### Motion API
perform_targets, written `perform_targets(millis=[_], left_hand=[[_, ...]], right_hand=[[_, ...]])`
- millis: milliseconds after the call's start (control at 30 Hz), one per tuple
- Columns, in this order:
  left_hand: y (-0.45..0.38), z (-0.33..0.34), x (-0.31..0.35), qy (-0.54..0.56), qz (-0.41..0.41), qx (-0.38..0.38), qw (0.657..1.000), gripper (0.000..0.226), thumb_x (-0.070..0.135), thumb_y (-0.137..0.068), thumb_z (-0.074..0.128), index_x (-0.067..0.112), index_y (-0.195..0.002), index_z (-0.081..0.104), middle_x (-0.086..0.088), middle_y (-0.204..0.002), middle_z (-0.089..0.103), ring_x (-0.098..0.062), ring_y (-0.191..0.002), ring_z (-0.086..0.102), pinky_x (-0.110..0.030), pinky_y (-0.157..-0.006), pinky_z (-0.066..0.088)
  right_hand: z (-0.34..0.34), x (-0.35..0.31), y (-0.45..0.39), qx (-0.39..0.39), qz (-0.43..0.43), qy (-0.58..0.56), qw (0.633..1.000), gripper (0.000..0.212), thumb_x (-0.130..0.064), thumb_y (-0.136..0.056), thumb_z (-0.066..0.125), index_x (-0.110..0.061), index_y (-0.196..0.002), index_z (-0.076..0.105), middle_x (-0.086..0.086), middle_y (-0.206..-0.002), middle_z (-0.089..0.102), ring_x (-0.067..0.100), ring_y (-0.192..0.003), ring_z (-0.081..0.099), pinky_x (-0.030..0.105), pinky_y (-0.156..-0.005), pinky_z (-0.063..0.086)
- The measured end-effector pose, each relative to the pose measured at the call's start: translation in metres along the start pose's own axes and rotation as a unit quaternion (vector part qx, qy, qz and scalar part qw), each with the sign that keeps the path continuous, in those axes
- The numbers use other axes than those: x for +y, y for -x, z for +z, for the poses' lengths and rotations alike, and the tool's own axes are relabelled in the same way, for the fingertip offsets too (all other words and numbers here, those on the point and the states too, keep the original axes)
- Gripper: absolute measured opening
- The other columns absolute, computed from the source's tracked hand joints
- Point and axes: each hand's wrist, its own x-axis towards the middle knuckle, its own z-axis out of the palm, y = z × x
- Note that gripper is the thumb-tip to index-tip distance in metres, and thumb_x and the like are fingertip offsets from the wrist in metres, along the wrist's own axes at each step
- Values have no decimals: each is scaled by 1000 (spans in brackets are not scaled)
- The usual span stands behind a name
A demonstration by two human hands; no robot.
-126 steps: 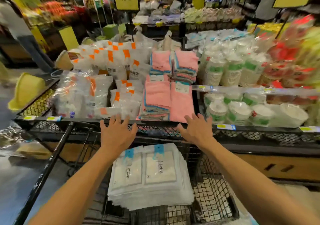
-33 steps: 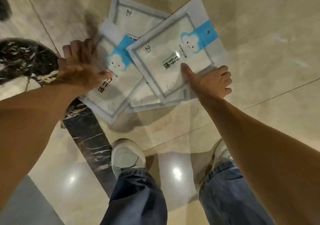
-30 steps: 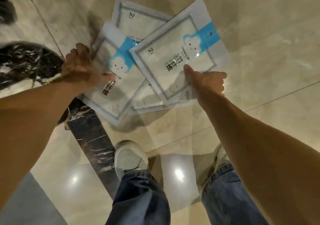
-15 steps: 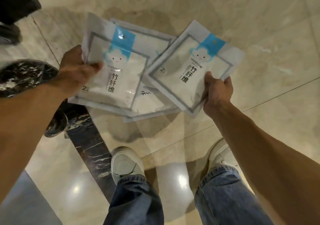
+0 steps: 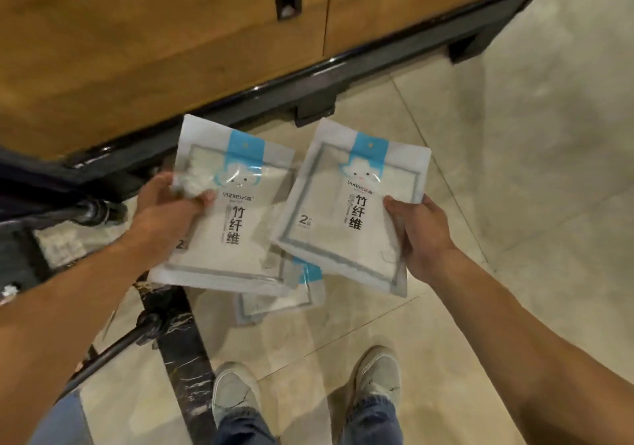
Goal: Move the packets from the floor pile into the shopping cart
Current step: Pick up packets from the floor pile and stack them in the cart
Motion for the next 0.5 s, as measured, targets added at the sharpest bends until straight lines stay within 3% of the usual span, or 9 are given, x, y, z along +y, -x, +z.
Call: perform_targets(millis=[67, 133, 233, 300, 400, 500], left_hand=[[28, -7, 41, 8, 8, -19, 1000, 36, 22, -85, 81, 17, -116, 61, -1, -96, 73, -12, -75, 74, -27, -57, 58], [59, -16, 86, 33, 34, -31, 998, 25, 16, -87, 79, 19, -106, 62, 2, -91, 71, -10, -72, 72, -22, -53, 56], [119, -38, 149, 47, 51, -46, 997, 24, 18, -85, 82, 27, -100, 65, 0, -102, 73, -23, -94, 71, -43, -82, 60], [161, -63, 193, 79, 45, -42, 995, 29, 23, -78, 86, 27, -99, 66, -1, -103, 74, -25, -95, 72, -52, -87, 58], [223, -110, 263, 114, 64, -30, 991, 36, 30, -71, 86, 25, -101, 67, -2, -101, 76, -27, -92, 74, -55, -82, 60], [284, -170, 330, 144, 84, -16, 986, 35, 19, -78, 85, 17, -107, 66, -5, -99, 75, -25, -86, 75, -40, -67, 62]], right_hand=[[-4, -44, 32, -5, -9, 2, 1000, 28, -1, -93, 68, -9, -120, 66, 12, -108, 78, 32, -98, 75, 44, -83, 62], [-7, -89, 71, -15, -21, 5, 1000, 28, 1, -93, 67, -7, -120, 66, 13, -107, 78, 33, -97, 76, 45, -80, 63], [-12, -149, 145, -12, -38, 11, 999, 27, 2, -93, 66, -3, -119, 66, 13, -100, 79, 27, -81, 78, 35, -59, 62], [-15, -189, 200, -15, -52, 9, 999, 25, 3, -93, 64, -3, -118, 67, 12, -96, 80, 25, -76, 78, 34, -56, 62], [-18, -252, 286, -23, -76, 12, 997, 19, 5, -94, 62, -8, -106, 69, 7, -86, 80, 24, -71, 77, 37, -59, 64], [-14, -313, 370, -53, -100, 19, 993, 20, 5, -95, 59, -8, -103, 70, 10, -87, 80, 27, -72, 77, 45, -65, 64]])
